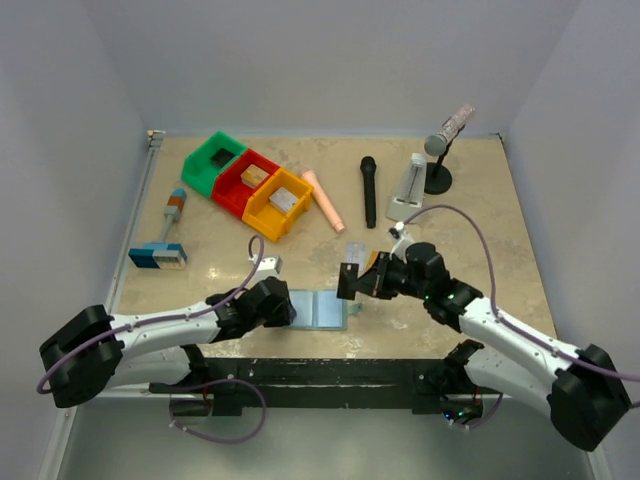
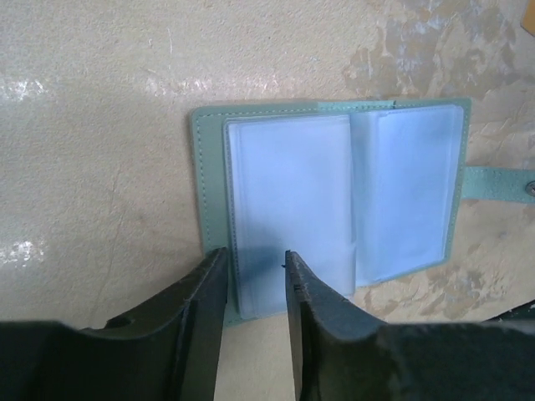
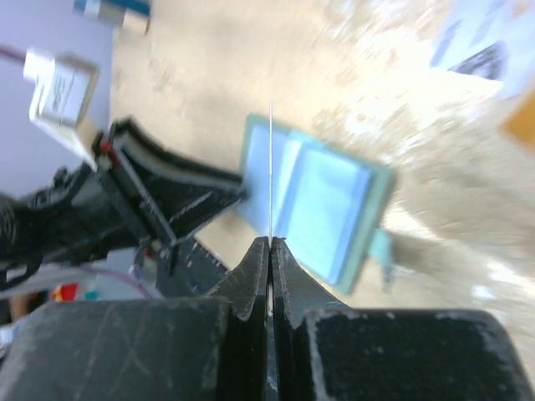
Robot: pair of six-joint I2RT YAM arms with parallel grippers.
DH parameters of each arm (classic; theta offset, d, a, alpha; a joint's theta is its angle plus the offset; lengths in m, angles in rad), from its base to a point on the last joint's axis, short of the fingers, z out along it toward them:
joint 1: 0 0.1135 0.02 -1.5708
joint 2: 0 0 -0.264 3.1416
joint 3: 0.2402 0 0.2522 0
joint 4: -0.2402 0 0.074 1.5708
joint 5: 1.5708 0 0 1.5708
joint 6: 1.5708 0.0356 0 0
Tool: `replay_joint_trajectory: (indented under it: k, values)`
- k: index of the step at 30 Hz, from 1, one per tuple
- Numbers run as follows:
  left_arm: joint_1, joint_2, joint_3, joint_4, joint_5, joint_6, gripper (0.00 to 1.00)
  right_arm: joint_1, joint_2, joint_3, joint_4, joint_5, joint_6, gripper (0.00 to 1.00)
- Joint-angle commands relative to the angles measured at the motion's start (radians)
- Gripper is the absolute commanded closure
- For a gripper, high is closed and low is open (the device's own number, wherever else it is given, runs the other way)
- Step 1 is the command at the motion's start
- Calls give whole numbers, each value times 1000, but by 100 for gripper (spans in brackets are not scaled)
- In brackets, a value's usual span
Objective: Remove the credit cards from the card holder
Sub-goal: Place the credit card at the center of the board.
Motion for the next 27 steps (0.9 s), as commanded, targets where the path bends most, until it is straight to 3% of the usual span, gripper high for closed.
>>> replay_joint_trajectory:
  k: [1, 6, 12, 19, 27]
  values:
    - [-2, -43, 18, -71, 9, 22, 56, -124, -56, 114, -415, 104, -151, 100]
    - [-2, -115, 33, -96, 20, 26, 44, -277, -42, 132, -518, 110, -177, 100]
    - [-2, -190, 30, -100, 34, 31, 43, -415, -13, 129, -572, 104, -218, 100]
    - [-2, -223, 24, -93, 71, 69, 40, -497, 98, 161, -558, 69, -260, 100]
    - [-2, -275, 24, -113, 71, 82, 36, -506, 246, 265, -587, 71, -260, 100]
